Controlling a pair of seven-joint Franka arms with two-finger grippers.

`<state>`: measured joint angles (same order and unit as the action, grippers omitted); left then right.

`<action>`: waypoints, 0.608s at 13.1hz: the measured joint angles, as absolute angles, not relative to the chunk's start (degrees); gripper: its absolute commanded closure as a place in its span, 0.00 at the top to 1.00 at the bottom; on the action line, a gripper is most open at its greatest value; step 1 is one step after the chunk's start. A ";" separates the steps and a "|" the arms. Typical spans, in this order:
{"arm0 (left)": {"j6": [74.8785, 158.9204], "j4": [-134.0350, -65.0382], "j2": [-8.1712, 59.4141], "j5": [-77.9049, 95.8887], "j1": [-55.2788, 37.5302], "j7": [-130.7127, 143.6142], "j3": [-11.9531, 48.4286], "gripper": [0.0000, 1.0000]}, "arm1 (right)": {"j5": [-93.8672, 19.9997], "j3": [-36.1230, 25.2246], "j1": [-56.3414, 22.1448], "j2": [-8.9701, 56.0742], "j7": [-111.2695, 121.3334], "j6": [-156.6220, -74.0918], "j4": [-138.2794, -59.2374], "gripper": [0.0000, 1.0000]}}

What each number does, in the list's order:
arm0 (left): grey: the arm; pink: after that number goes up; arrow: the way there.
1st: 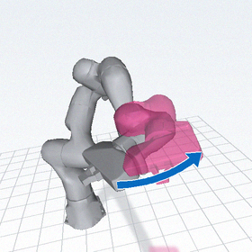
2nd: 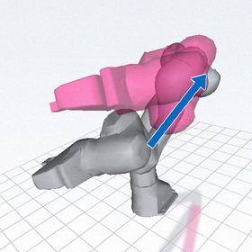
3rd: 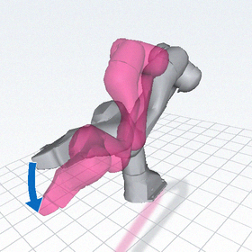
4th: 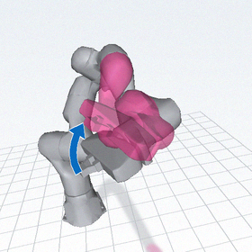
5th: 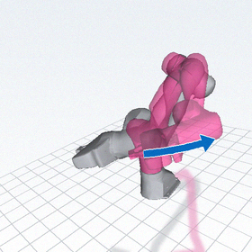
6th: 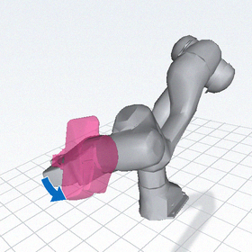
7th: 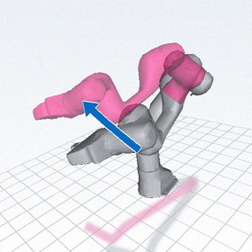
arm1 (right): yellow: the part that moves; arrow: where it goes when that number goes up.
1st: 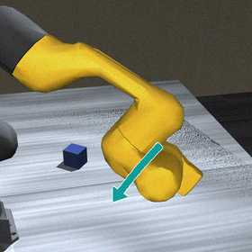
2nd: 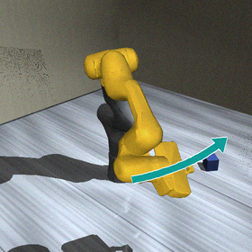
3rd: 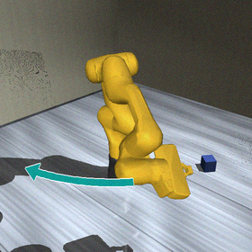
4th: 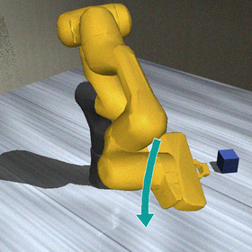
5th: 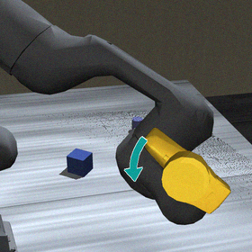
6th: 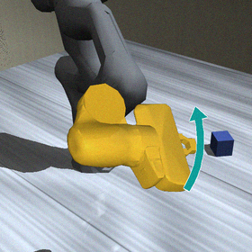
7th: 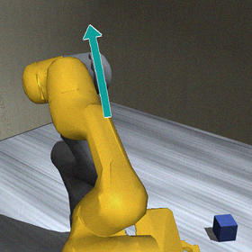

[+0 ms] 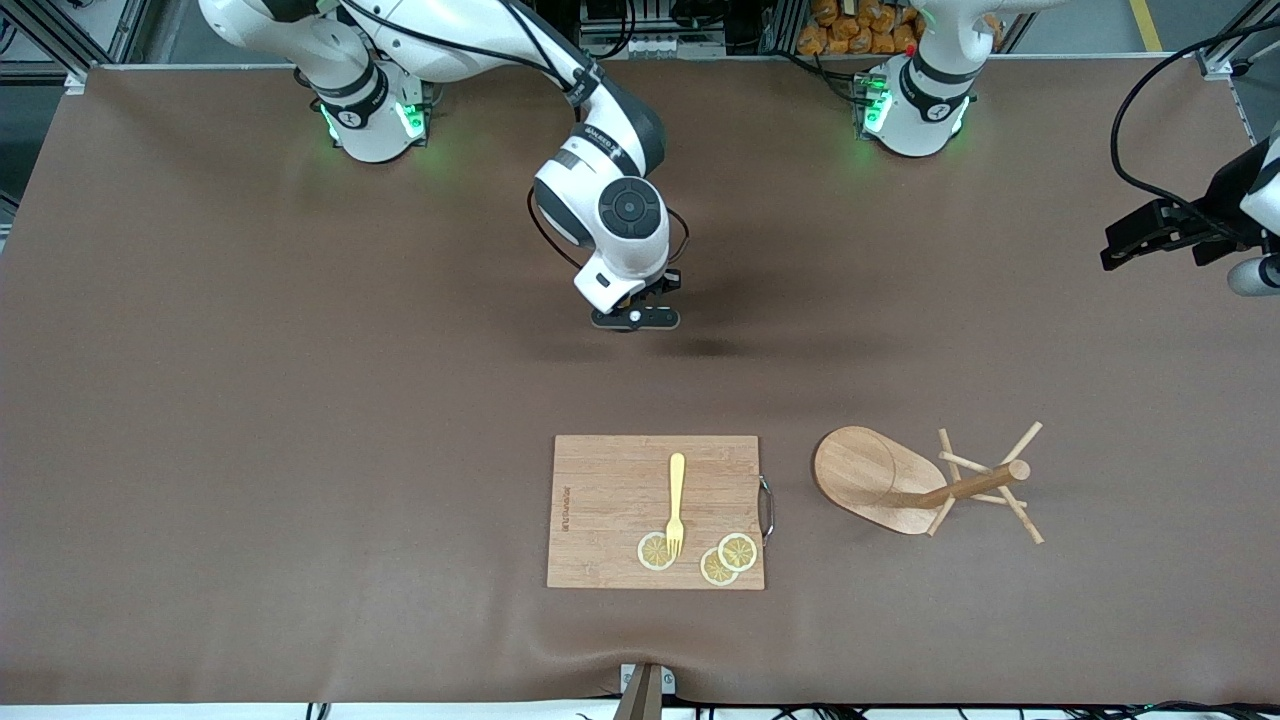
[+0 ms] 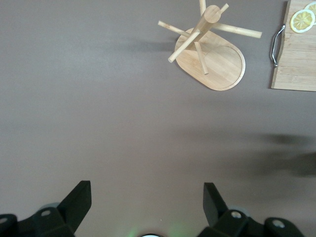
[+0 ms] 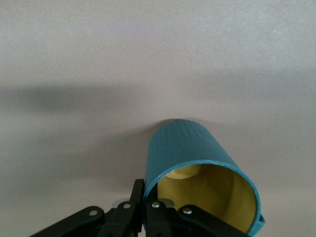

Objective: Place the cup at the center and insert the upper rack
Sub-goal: 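Carry the teal mug with the right gripper to the table center, then set the mug down, open the right gripper while the left gripper approaches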

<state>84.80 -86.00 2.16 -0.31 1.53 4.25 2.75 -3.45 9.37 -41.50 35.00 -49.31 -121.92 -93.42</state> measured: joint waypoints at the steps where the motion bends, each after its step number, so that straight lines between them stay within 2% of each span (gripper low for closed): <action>1: 84.80 -86.00 2.23 -0.31 1.55 4.25 2.73 1.00 | -3.45 9.37 -41.51 35.00 -49.31 -121.92 -93.42 0.26; 2: 84.80 -86.00 2.30 -0.31 1.54 4.25 2.73 1.00 | -3.40 9.38 -41.52 35.00 -49.31 -121.92 -93.41 0.32; 4: 84.80 -86.00 2.34 -0.31 1.52 4.25 2.75 1.00 | -3.29 9.33 -41.52 35.01 -49.31 -122.33 -93.39 0.35; 6: 84.80 -86.00 2.34 -0.31 1.44 4.25 2.84 1.00 | -3.27 9.28 -41.52 35.08 -49.31 -123.36 -93.39 0.48; 7: 84.80 -85.98 2.34 -0.31 1.35 4.26 2.98 1.00 | -3.31 9.25 -41.52 35.12 -49.33 -123.51 -93.39 0.57; 8: 84.80 -85.93 2.34 -0.31 1.27 4.26 3.40 1.00 | -3.32 9.18 -41.52 35.12 -49.34 -123.77 -93.32 0.71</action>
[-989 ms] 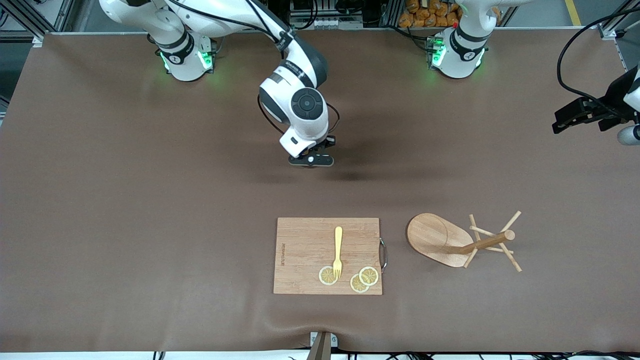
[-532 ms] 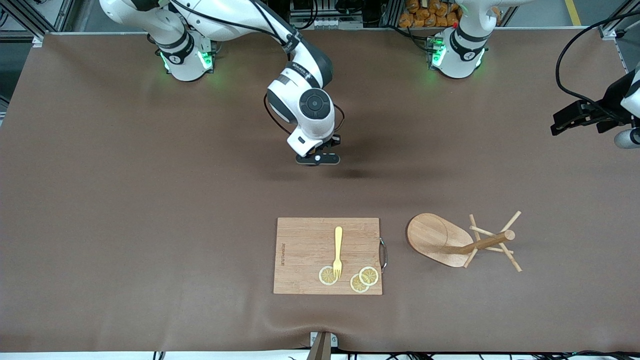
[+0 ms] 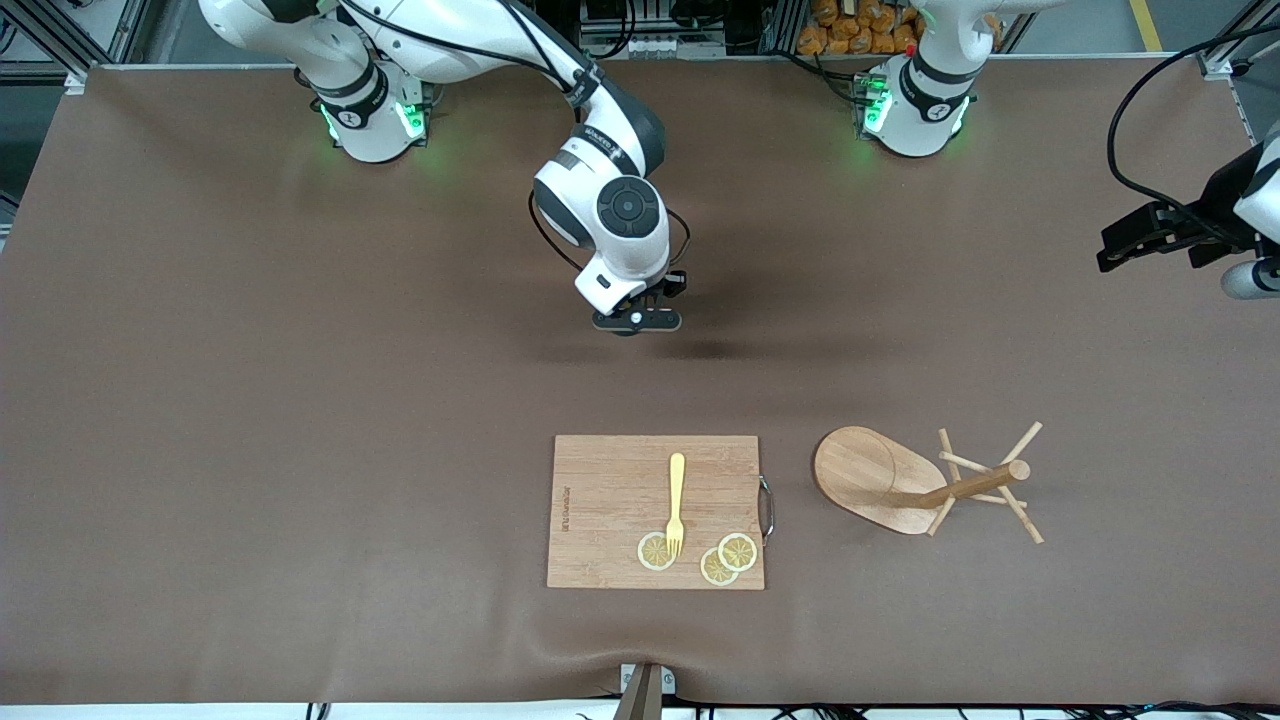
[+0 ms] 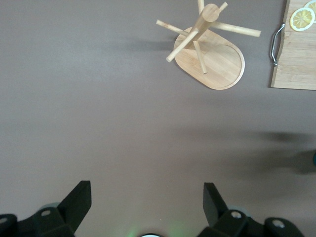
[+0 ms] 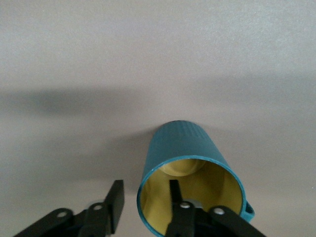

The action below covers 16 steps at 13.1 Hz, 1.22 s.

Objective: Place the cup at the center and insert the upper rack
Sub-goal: 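Set the mug down, open the right gripper while the left gripper approaches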

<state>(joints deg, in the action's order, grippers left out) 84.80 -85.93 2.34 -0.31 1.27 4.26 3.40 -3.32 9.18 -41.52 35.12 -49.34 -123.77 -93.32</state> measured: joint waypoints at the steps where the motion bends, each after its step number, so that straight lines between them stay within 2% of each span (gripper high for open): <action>1: 84.80 -85.85 2.33 -0.31 1.25 4.32 4.21 1.00 | -3.33 9.07 -41.50 35.11 -49.35 -123.93 -92.95 0.81; 2: 84.50 -85.77 2.30 -0.31 1.23 4.85 5.36 1.00 | -3.34 8.89 -41.37 35.01 -49.35 -123.95 -92.14 0.91; 4: 83.12 -85.54 2.25 -0.31 1.08 8.41 7.88 1.00 | -3.33 8.61 -39.77 33.47 -49.34 -122.64 -90.18 1.00; 8: 82.88 -85.34 1.65 -0.31 0.89 19.66 14.40 1.00 | -3.28 8.41 -32.90 24.57 -41.64 -110.87 -86.10 1.00; 11: 83.28 -85.33 2.46 -1.52 -1.39 31.63 19.80 1.00 | -3.24 8.09 -24.22 16.07 -31.71 -100.96 -84.31 1.00; 16: 86.88 -83.83 9.08 -9.45 -16.61 55.71 21.31 1.00 | -3.05 6.31 -7.70 8.10 -11.41 -94.23 -83.74 1.00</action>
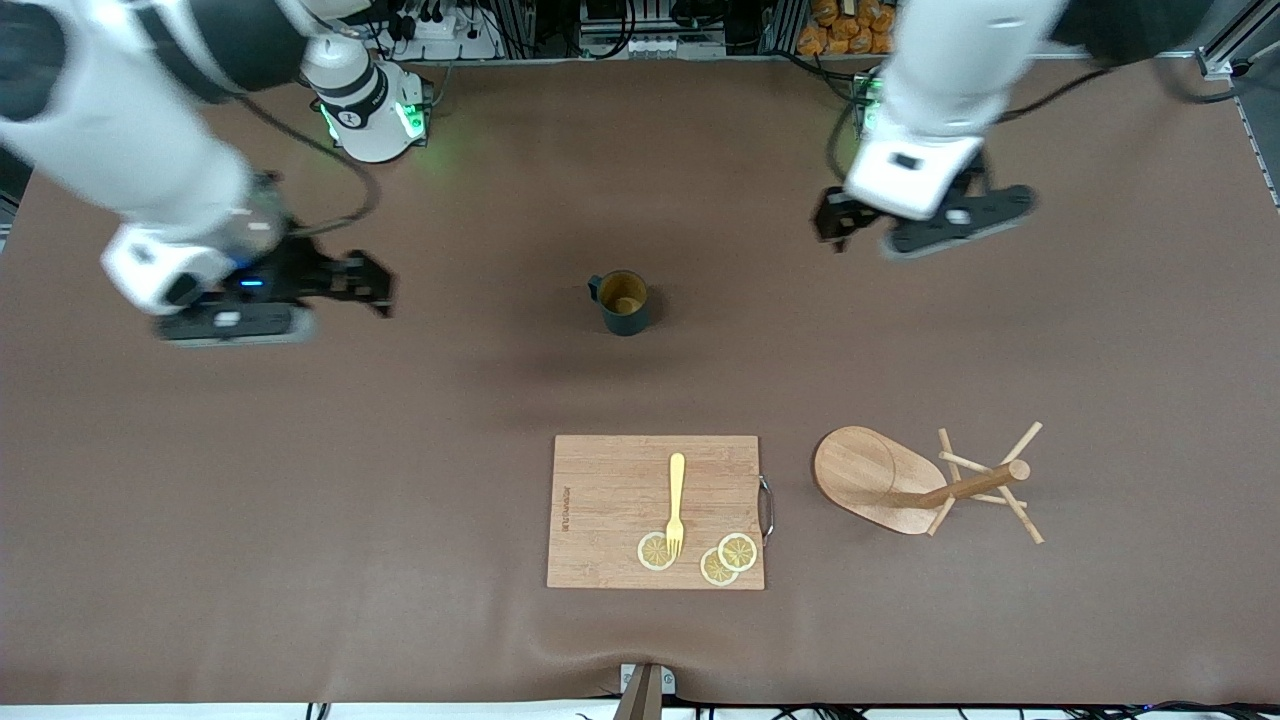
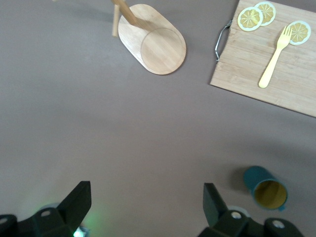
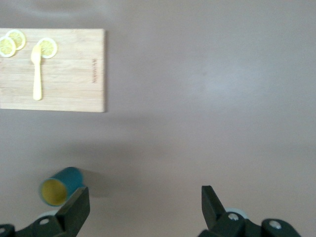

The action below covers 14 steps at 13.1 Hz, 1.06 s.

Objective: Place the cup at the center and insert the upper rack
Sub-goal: 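Set the mug down, open the right gripper while the left gripper approaches, then lower the left gripper onto the mug rim and grasp it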

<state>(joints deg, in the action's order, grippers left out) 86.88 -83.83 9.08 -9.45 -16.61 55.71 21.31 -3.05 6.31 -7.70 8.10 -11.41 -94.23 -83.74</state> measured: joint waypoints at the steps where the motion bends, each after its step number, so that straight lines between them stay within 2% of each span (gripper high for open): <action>1: 87.16 -82.62 11.34 -11.52 -20.31 60.85 21.37 1.00 | -3.03 4.66 -6.11 7.38 -7.50 -93.98 -83.72 1.00; 6: 88.32 -78.76 22.46 -25.02 -40.00 84.89 21.06 1.00 | -3.00 -6.77 -3.32 5.39 7.68 -93.22 -83.70 1.00; 11: 92.61 -76.89 34.11 -34.16 -51.19 99.21 19.61 1.00 | -2.99 -7.51 0.53 4.88 10.86 -89.77 -84.24 1.00; 14: 95.61 -74.46 39.11 -36.52 -61.10 107.34 12.47 1.00 | -2.99 -7.52 1.02 4.87 12.00 -89.76 -84.71 1.00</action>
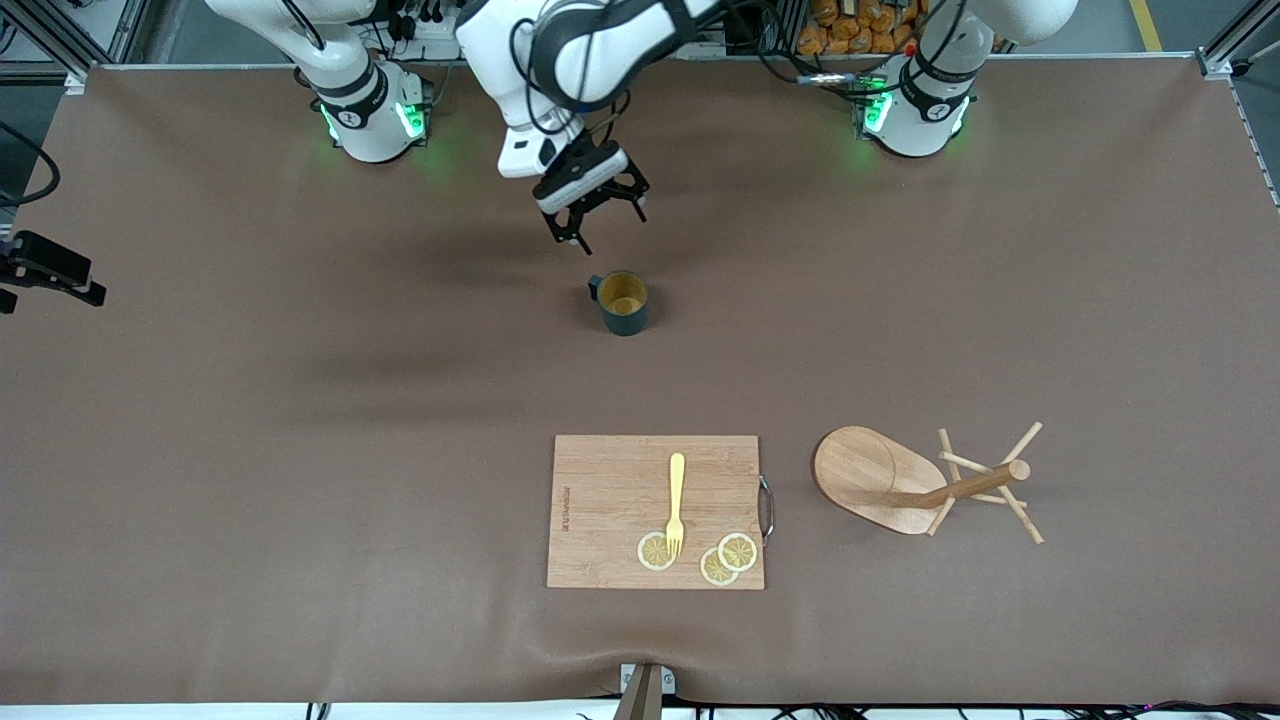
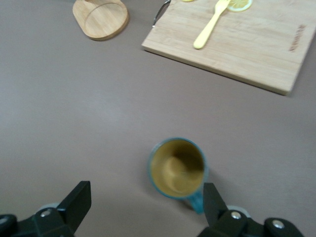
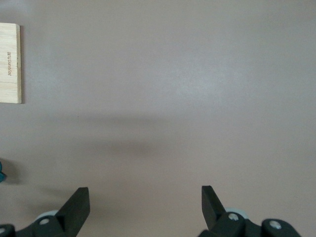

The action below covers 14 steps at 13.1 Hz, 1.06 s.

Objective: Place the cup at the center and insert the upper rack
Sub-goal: 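Lower the left gripper onto the mug rim and grasp it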

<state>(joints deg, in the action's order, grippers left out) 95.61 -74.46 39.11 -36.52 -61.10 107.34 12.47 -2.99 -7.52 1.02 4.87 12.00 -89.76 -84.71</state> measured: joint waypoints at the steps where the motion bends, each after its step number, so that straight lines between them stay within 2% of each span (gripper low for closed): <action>1: 97.02 -74.12 40.25 -36.59 -63.83 108.79 10.13 1.00 | -2.99 -7.52 1.06 4.86 12.06 -89.71 -84.98 1.00; 6: 104.03 -71.47 48.91 -36.63 -74.28 115.98 -1.66 1.00 | 0.08 -7.52 1.65 4.85 12.22 -89.13 -85.70 1.00; 8: 106.95 -70.63 51.67 -36.65 -75.16 120.66 -2.78 1.00 | 0.31 -7.52 1.87 4.84 12.23 -87.75 -85.71 1.00; 9: 108.18 -70.33 52.43 -36.67 -75.12 122.77 -2.84 0.96 | 0.31 -7.52 1.96 4.82 12.23 -86.61 -85.71 1.00; 14: 108.80 -70.00 52.90 -35.17 -74.22 128.81 -2.92 0.96 | 0.25 -7.18 1.98 4.82 12.23 -84.95 -85.74 1.00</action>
<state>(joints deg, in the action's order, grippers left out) 108.80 -70.00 52.90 -35.17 -74.22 128.81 -2.92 0.25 -7.18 1.98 4.82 12.23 -84.95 -85.74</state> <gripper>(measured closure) 0.040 0.000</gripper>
